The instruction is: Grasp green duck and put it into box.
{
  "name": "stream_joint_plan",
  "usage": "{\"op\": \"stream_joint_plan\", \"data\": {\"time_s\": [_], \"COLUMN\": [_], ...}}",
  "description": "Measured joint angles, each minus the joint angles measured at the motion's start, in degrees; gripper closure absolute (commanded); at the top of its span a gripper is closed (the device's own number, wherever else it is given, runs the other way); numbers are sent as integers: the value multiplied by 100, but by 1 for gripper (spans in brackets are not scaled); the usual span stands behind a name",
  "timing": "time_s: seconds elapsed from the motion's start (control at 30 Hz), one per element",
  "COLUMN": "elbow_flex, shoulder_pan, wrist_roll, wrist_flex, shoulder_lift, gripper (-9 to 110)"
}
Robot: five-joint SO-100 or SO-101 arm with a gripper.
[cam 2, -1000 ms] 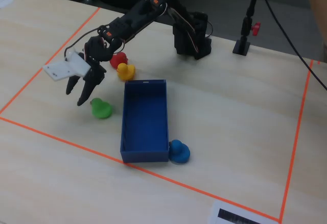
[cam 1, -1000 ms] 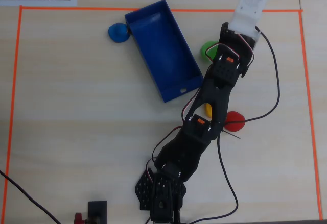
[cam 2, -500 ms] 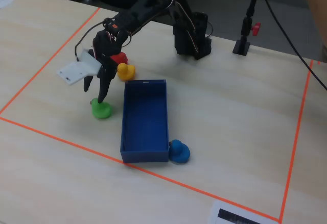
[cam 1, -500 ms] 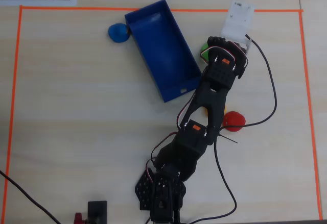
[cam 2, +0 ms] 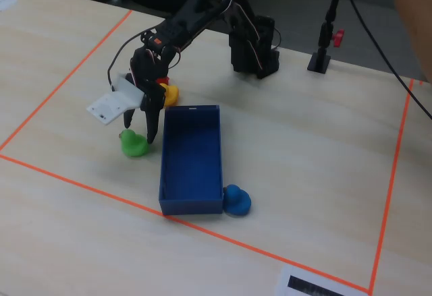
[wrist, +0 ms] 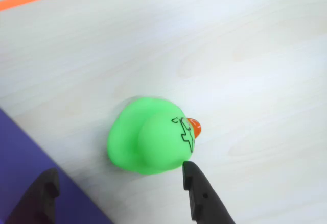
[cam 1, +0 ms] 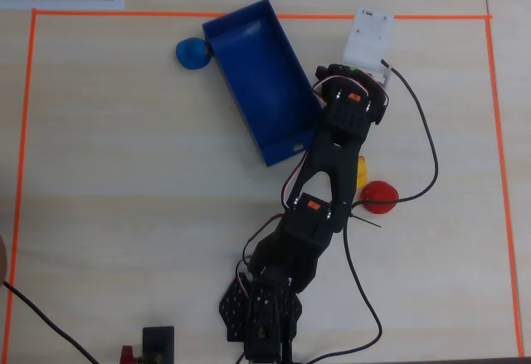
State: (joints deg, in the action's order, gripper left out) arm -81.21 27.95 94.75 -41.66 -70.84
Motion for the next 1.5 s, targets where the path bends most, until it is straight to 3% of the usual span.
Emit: {"op": "stream_joint_plan", "data": {"time_s": [1.1,1.23,1.33,1.5], "elbow_flex": [914,923,923,958], "shoulder_pan": [44,35,35,35], "wrist_roll": [97,105,167,220], "wrist_flex": [272,334,343,387], "shoulder_lift": [1468,1485,1485,1477], "gripper": [66,77,91,99]}}
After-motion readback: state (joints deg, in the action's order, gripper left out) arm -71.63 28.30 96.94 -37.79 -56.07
